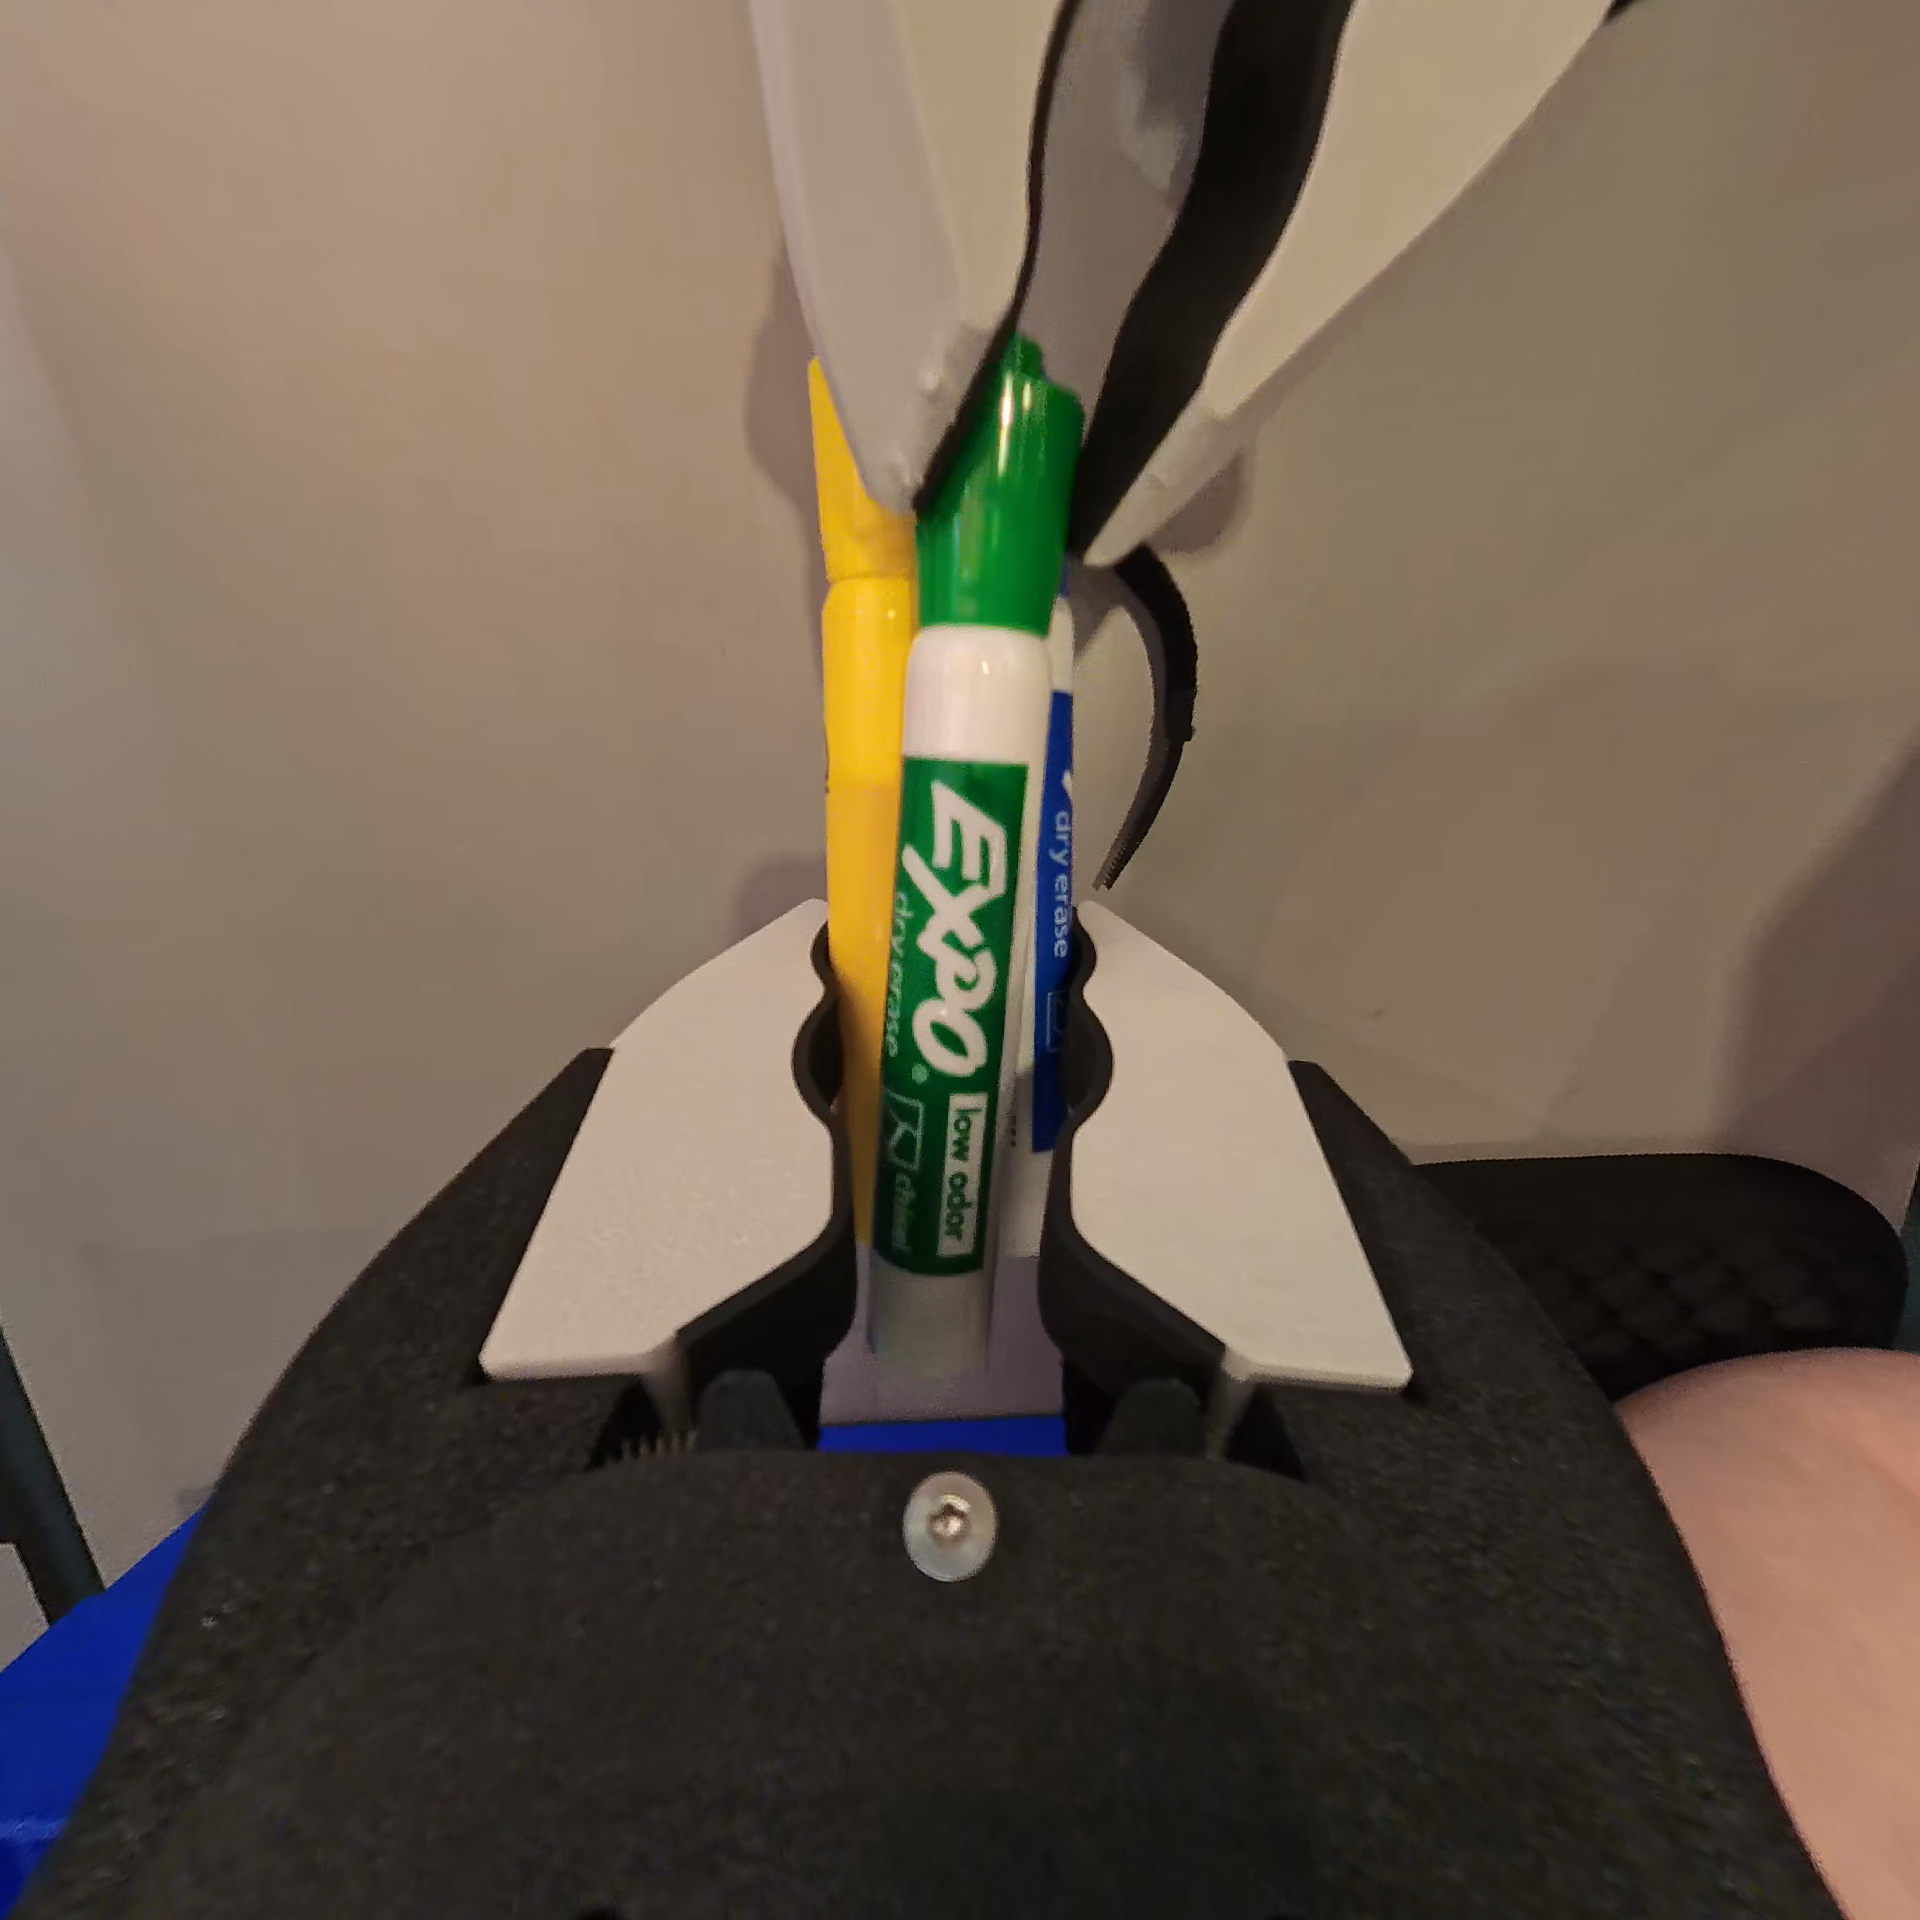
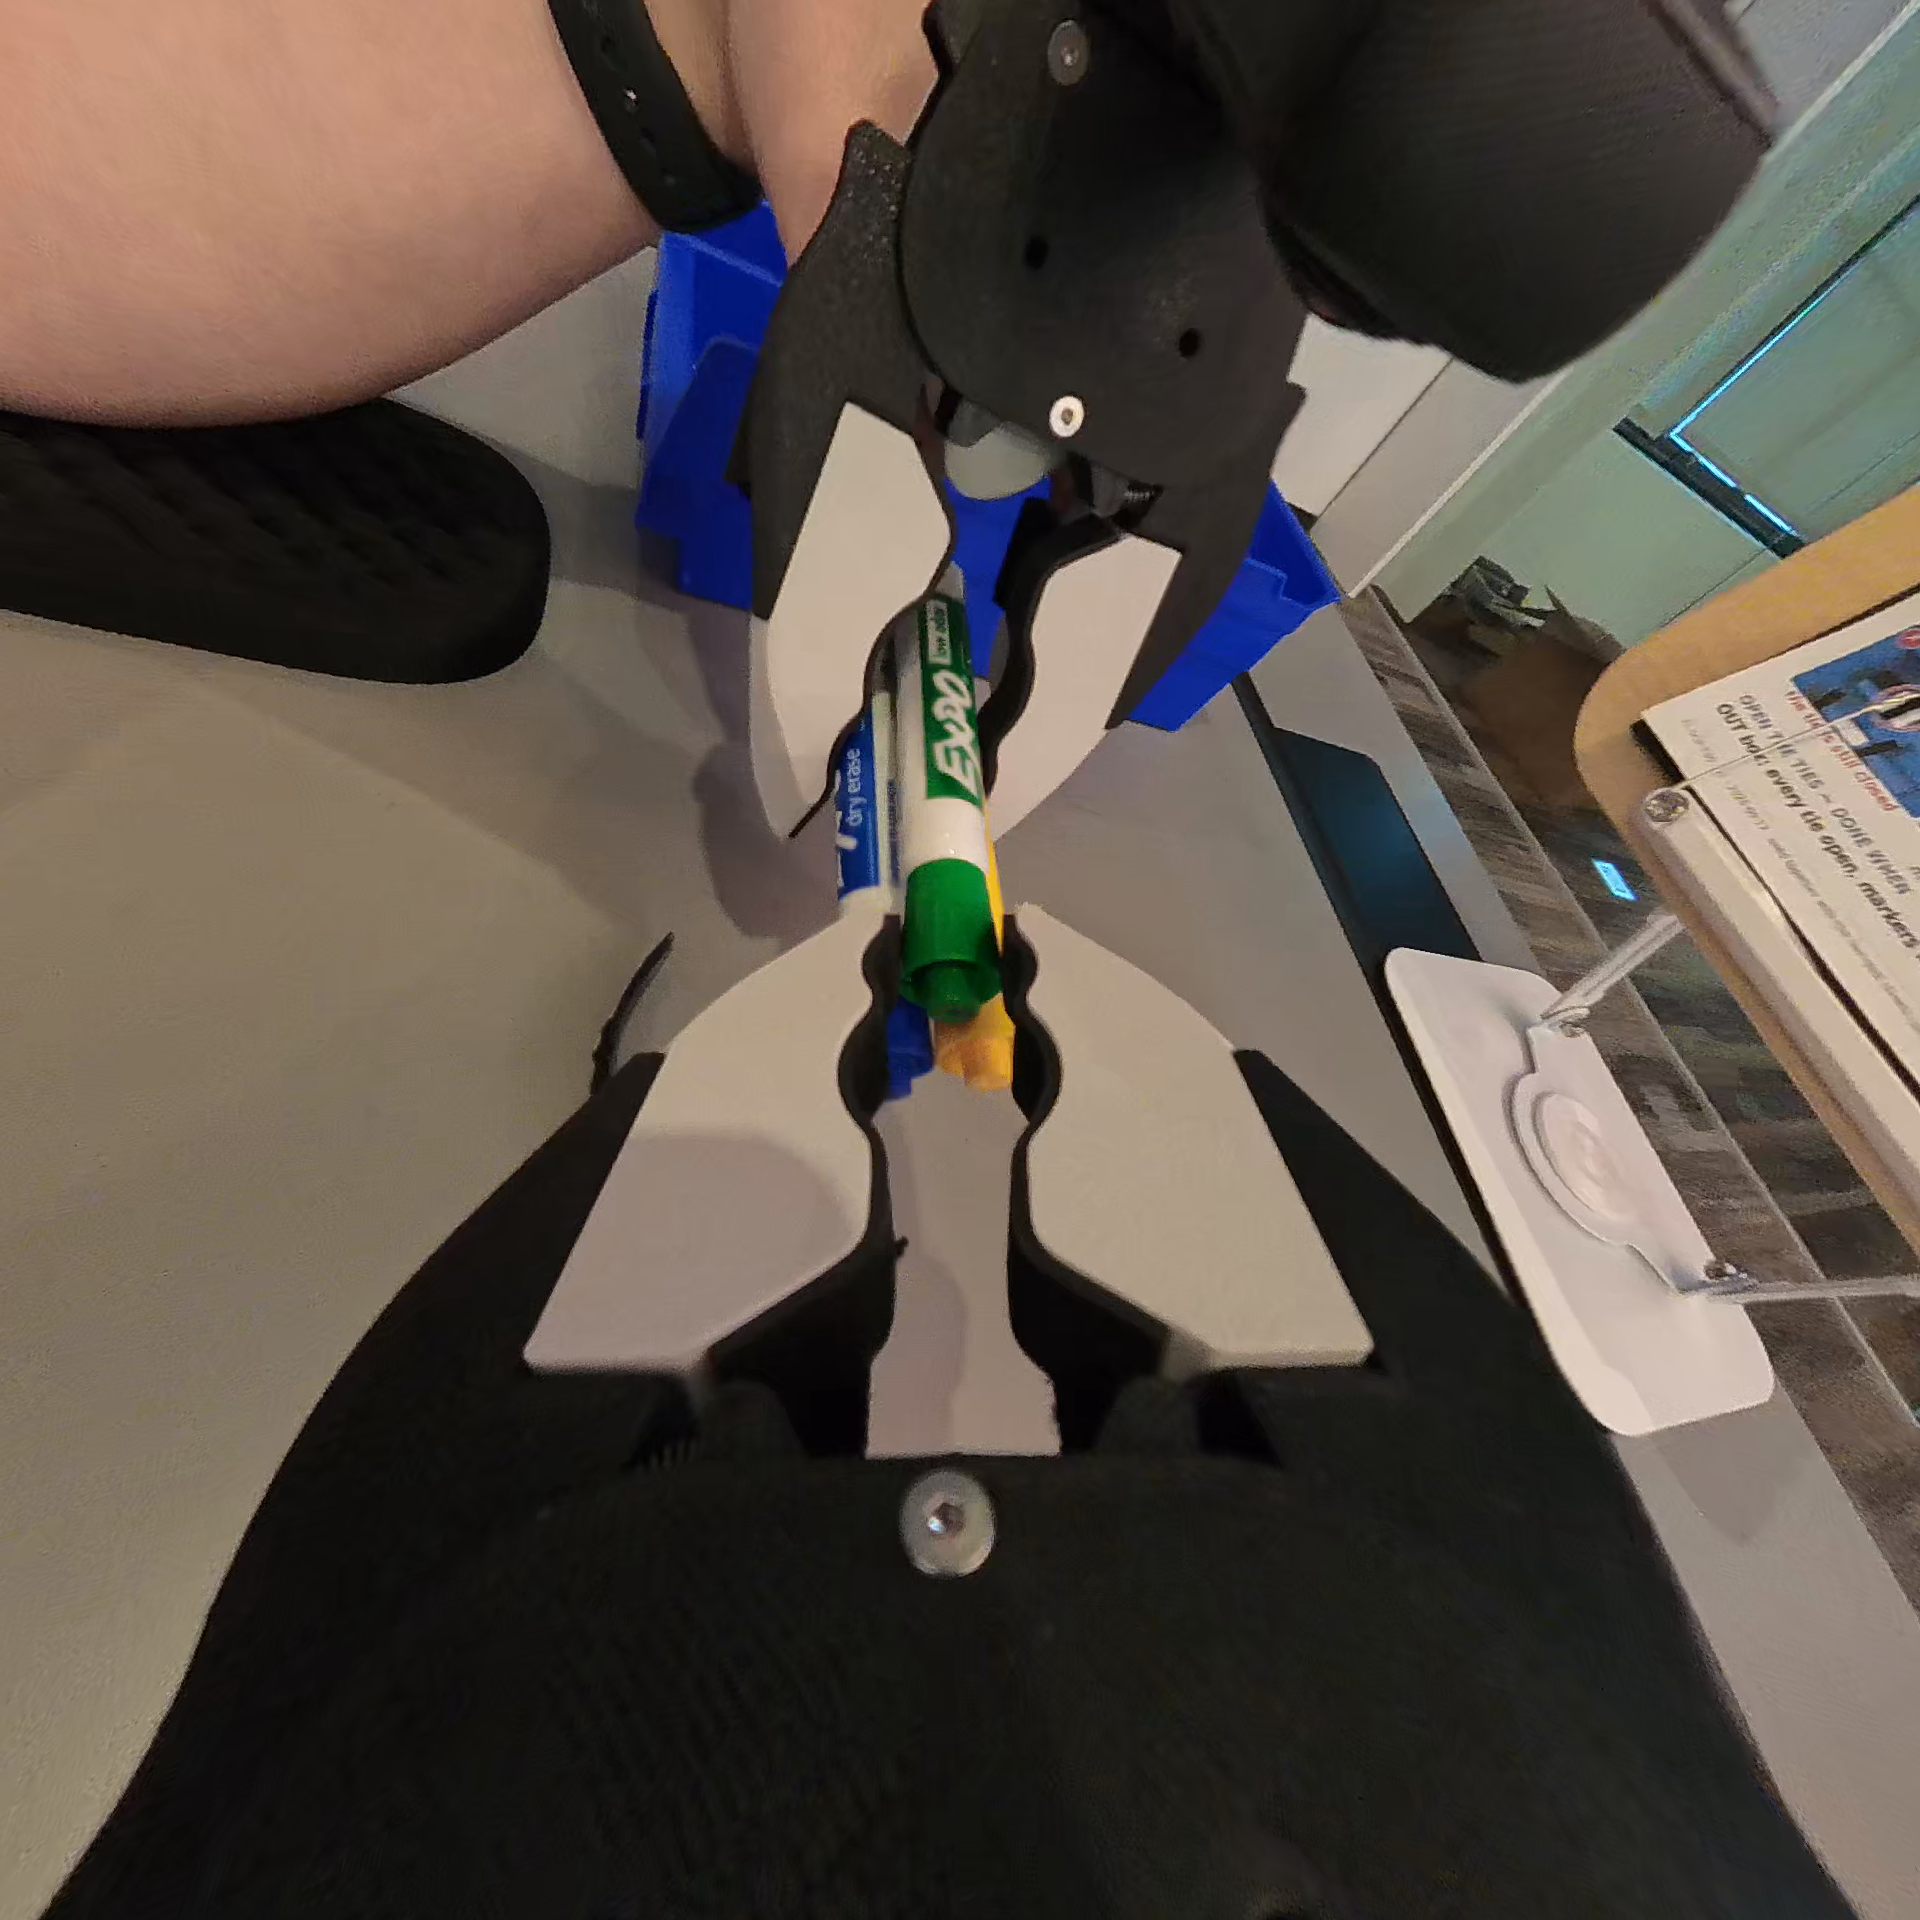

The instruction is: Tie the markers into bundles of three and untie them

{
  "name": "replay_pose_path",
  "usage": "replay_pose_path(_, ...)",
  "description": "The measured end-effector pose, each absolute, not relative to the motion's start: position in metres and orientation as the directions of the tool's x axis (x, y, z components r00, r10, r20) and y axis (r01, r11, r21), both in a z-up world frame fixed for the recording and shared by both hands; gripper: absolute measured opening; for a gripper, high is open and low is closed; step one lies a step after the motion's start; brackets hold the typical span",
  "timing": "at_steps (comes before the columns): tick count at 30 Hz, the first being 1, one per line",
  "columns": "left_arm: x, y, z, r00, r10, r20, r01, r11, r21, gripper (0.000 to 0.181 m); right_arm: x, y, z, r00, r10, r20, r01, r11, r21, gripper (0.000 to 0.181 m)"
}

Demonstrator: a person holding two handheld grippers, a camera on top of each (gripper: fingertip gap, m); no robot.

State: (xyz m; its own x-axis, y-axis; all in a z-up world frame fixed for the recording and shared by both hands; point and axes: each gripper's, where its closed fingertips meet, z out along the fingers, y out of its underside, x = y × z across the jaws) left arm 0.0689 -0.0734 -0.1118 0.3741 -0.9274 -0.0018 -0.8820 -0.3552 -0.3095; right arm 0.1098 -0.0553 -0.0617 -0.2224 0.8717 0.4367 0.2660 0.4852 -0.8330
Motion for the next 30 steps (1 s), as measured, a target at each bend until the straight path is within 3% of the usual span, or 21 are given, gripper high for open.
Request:
replay_pose_path(3,0.07,-0.074,-0.11,0.367,-0.93,-0.001,-0.882,-0.348,-0.319,0.039,0.113,-0.051,-0.055,-0.195,0.874,0.446,0.237,0.483,-0.843,0.039)
replay_pose_path(7,0.068,-0.074,-0.109,0.373,-0.928,0.002,-0.877,-0.354,-0.325,0.039,0.124,-0.054,-0.054,-0.233,0.89,0.392,0.229,0.442,-0.867,0.045)
replay_pose_path(13,0.059,-0.073,-0.103,0.401,-0.916,0.004,-0.858,-0.377,-0.349,0.039,0.163,-0.075,-0.091,-0.391,0.764,0.513,0.211,0.617,-0.758,0.023)
replay_pose_path(20,0.048,-0.072,-0.101,0.435,-0.901,0.001,-0.841,-0.407,-0.356,0.039,0.146,-0.09,-0.153,-0.582,0.669,0.462,0.362,0.722,-0.59,0.024)
replay_pose_path(24,0.045,-0.072,-0.103,0.443,-0.897,0.005,-0.841,-0.417,-0.345,0.038,0.135,-0.091,-0.158,-0.601,0.66,0.452,0.377,0.732,-0.567,0.022)
replay_pose_path(26,0.045,-0.072,-0.103,0.443,-0.897,0.007,-0.841,-0.418,-0.343,0.038,0.139,-0.092,-0.166,-0.624,0.687,0.372,0.436,0.701,-0.563,0.005)
replay_pose_path(30,0.045,-0.073,-0.104,0.441,-0.897,0.016,-0.841,-0.42,-0.341,0.038,0.156,-0.097,-0.168,-0.668,0.684,0.292,0.465,0.691,-0.554,0.004)
